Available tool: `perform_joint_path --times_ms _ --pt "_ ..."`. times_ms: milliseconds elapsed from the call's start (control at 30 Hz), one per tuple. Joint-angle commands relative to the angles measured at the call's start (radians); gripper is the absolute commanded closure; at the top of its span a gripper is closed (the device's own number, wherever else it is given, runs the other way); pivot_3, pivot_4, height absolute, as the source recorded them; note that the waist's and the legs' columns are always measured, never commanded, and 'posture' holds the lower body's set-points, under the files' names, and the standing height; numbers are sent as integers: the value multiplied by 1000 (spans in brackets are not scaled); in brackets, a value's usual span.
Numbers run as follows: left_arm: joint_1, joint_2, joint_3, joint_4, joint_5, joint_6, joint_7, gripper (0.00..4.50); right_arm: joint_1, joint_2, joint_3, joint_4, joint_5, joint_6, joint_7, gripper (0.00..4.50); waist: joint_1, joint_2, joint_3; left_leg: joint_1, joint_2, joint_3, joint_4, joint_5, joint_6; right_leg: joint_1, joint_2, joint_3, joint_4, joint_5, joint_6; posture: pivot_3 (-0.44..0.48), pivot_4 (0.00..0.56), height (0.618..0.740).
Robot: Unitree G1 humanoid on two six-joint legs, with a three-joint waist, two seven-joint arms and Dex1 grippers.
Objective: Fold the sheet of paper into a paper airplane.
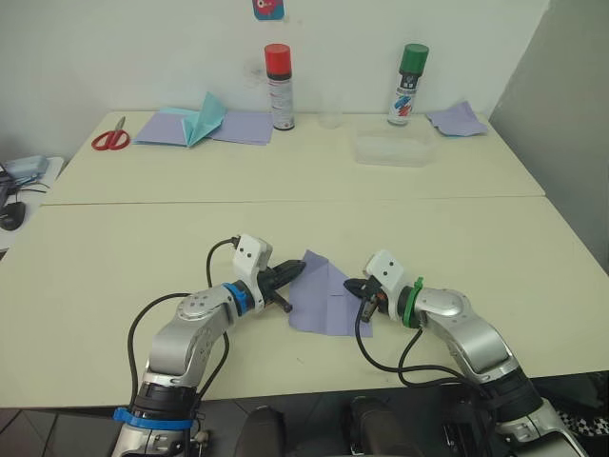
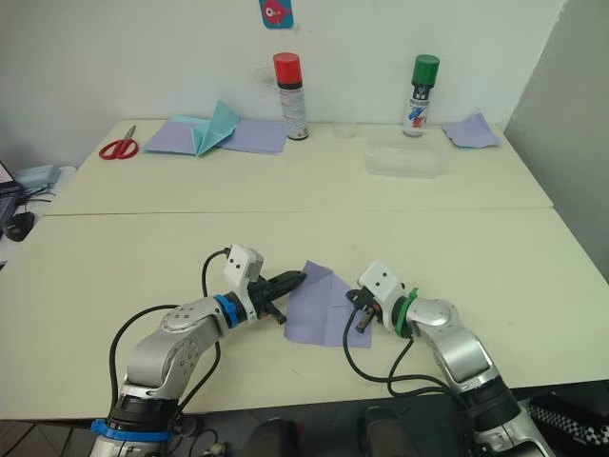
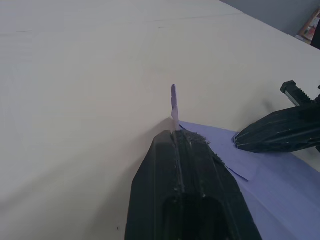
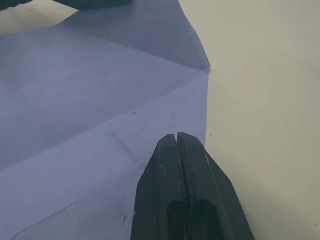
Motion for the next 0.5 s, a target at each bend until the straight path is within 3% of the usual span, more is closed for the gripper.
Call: perform_joint_path --times_ms 33,300,500 --pt "-10 23 -52 -23 42 -61 -34 4478 13 4 22 30 -24 16 -12 4500 0 0 0 0 0 0 0 0 0 0 0 0 0 0 0 0 150 740" --pt "-8 102 -202 -16 195 -189 -100 4478 12 5 22 32 -27 17 -11 4500 0 0 0 0 0 0 0 0 0 0 -1 3 -1 0 0 0 150 740" --pt "-16 125 -239 25 273 -258 -105 4478 16 5 23 27 -27 20 -12 4500 0 0 0 0 1 1 -4 0 0 -1 -2 4 -3 0 0 0 150 740"
